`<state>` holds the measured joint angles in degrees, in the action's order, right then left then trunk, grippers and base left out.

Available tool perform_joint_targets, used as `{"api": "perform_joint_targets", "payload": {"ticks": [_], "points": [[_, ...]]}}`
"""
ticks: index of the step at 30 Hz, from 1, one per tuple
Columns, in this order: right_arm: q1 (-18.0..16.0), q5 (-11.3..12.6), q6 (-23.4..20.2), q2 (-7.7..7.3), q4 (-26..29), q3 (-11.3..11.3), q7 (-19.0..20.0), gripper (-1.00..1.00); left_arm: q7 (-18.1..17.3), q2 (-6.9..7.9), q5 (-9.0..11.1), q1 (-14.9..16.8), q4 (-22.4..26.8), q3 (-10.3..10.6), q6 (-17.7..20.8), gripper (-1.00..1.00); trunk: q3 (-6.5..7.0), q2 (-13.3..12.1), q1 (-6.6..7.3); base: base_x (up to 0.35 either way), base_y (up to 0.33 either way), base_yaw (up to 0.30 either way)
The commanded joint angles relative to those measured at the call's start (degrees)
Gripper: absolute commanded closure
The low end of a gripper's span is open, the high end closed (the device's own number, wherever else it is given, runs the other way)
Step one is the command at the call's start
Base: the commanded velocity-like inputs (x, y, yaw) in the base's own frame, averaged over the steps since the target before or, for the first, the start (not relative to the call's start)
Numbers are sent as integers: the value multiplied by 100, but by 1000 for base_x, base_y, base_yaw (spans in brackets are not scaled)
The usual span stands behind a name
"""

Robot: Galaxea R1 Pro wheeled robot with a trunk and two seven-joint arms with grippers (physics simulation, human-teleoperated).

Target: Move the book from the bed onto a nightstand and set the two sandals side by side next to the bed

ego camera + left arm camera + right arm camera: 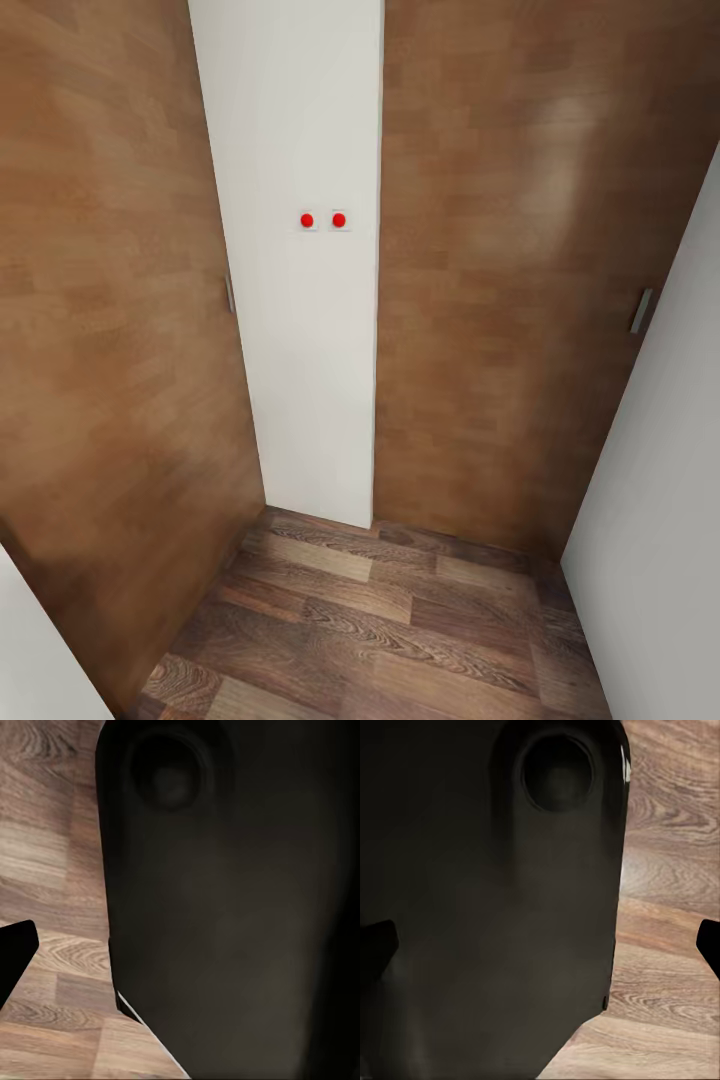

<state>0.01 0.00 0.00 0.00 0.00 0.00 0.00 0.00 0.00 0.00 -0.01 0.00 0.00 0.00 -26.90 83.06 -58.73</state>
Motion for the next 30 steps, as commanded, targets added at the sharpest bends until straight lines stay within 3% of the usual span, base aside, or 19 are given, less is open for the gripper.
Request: {"api": "perform_joint_targets", "payload": {"ticks": [1,4,12,23,30], "points": [[-34,33,-33,17,33,9,33,-100,31,33,26,34,33,5,-33,-100,-3,2,0,0,0,0],[-133,128,1,17,131,9,53,-100,23,38,26,133,131,9,-130,-100,-2,2,0,0,0,0],[-397,-23,142,18,393,9,34,-100,9,36,41,399,391,-18,-387,-100,-2,2,0,0,0,0],[-759,-9,134,18,752,-8,-5,-100,9,35,44,405,744,-18,-741,-100,-2,2,0,0,0,-7],[-888,-5,132,18,980,-9,-9,-100,3,35,41,405,764,-12,-966,-100,-2,2,0,0,0,-216]]}}
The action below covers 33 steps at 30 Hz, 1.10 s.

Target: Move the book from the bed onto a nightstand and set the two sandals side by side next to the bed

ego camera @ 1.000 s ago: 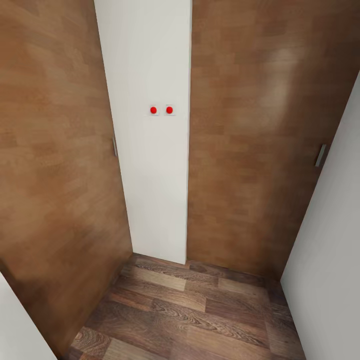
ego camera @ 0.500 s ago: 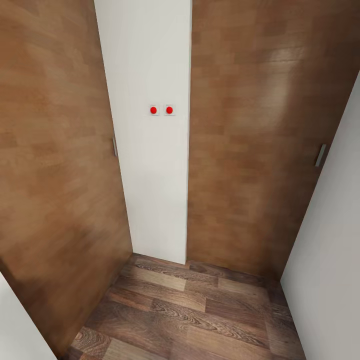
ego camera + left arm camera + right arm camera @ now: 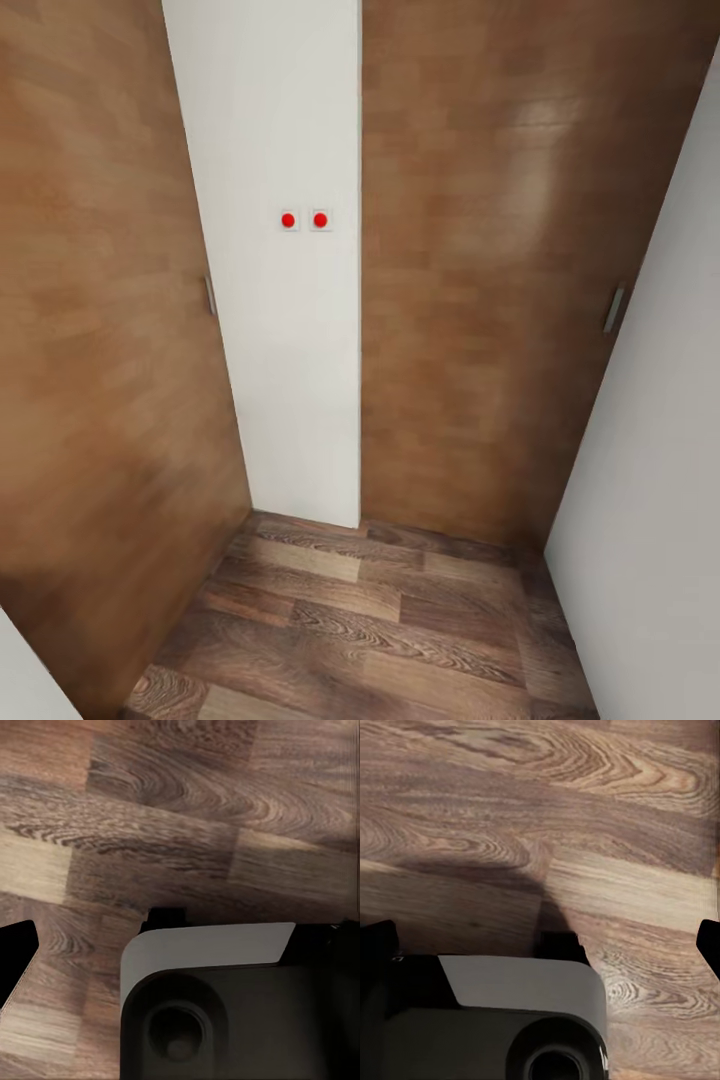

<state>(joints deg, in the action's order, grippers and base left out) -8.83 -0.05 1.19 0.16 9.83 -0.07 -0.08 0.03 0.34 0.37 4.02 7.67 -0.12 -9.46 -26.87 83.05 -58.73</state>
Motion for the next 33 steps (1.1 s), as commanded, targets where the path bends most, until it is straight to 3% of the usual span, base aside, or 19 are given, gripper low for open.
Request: {"api": "perform_joint_targets", "payload": {"ticks": [1,15,33], "points": [[-4,-1,13,1,29,-2,-1,-100,1,1,3,2,-3,1,-52,-100,-6,3,0,0,0,-270],[-4,-4,12,1,56,-2,-1,-100,-3,8,-13,2,-4,28,-240,-100,-6,3,0,-30,0,-282],[-4,-2,12,1,57,-2,-1,-100,-3,8,-9,2,-5,14,-246,-100,-6,3,0,-303,0,-284]]}}
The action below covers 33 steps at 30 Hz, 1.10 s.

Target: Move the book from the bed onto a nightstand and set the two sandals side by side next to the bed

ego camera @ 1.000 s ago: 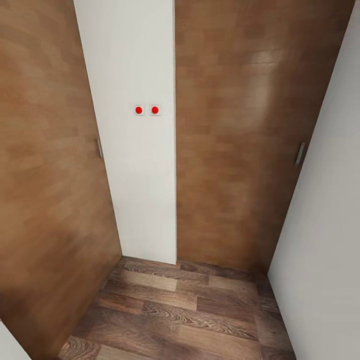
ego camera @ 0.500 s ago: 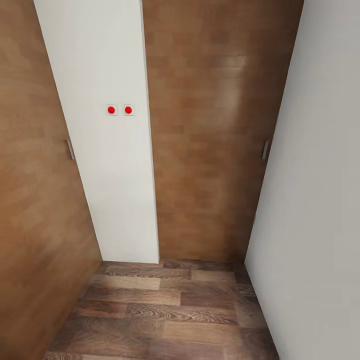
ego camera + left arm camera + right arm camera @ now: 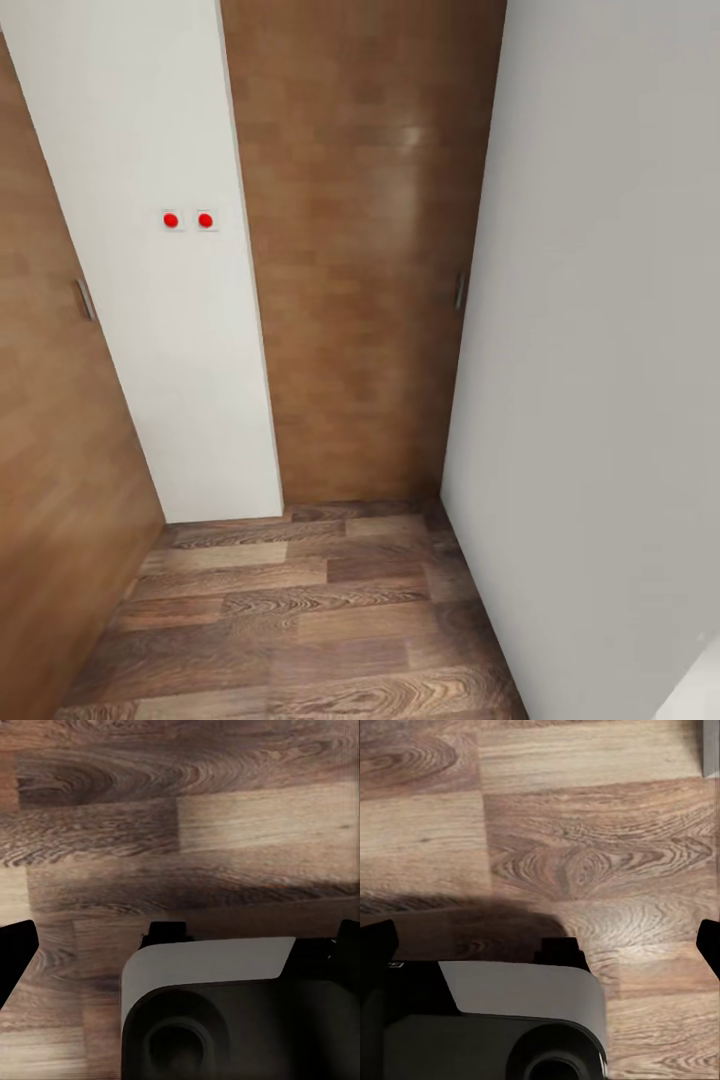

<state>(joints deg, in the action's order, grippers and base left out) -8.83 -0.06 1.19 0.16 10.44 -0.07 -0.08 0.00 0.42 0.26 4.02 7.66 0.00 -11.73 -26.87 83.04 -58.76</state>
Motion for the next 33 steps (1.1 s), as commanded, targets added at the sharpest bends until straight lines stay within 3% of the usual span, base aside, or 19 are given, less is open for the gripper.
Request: {"api": "perform_joint_targets", "payload": {"ticks": [1,18,33], "points": [[-5,1,13,2,-3,-2,-1,-100,0,1,2,2,-3,1,-20,-100,-6,4,3,-255,0,-284],[-5,-2,13,2,-5,-2,-1,-100,0,1,1,2,-2,7,-21,-100,-6,4,3,-61,11,-285],[-5,-3,13,2,-3,-2,-1,-100,-34,2,1,2,-1,0,-19,-100,-6,4,3,-116,194,-284]]}}
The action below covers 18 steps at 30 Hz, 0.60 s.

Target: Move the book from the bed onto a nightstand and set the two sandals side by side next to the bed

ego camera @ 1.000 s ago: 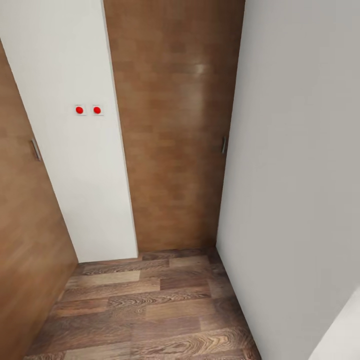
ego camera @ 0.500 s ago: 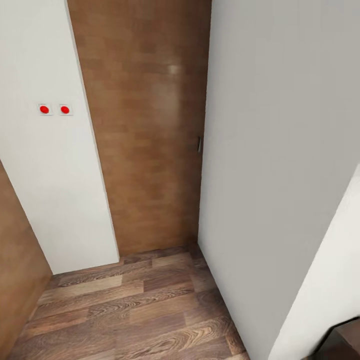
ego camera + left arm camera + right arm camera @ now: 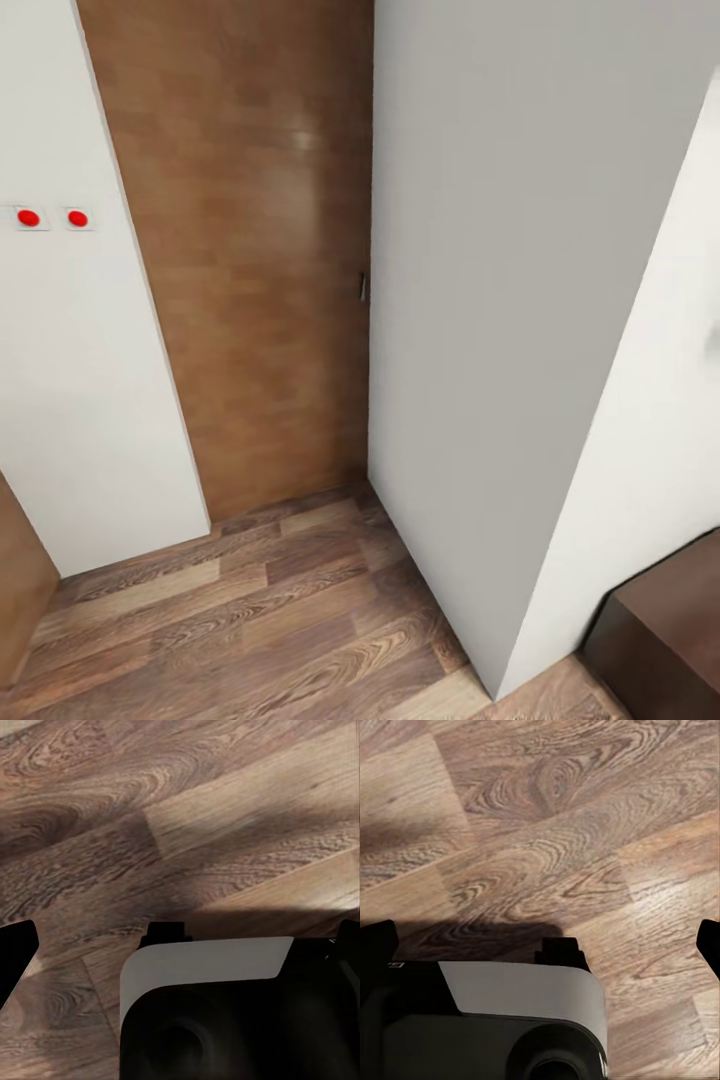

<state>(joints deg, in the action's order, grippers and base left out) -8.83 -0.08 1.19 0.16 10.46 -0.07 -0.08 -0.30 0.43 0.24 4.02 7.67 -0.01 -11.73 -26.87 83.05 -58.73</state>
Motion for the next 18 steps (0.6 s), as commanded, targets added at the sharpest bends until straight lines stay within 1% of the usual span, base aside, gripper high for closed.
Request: {"api": "perform_joint_targets", "payload": {"ticks": [1,18], "points": [[-5,-1,13,1,-5,-1,-1,-100,-4,1,2,2,-3,0,-19,-100,-6,3,1,-6,64,-285],[-5,0,13,1,-6,-1,-1,-100,-5,1,2,2,-4,8,-23,-100,-6,3,1,-1,11,-285]]}}
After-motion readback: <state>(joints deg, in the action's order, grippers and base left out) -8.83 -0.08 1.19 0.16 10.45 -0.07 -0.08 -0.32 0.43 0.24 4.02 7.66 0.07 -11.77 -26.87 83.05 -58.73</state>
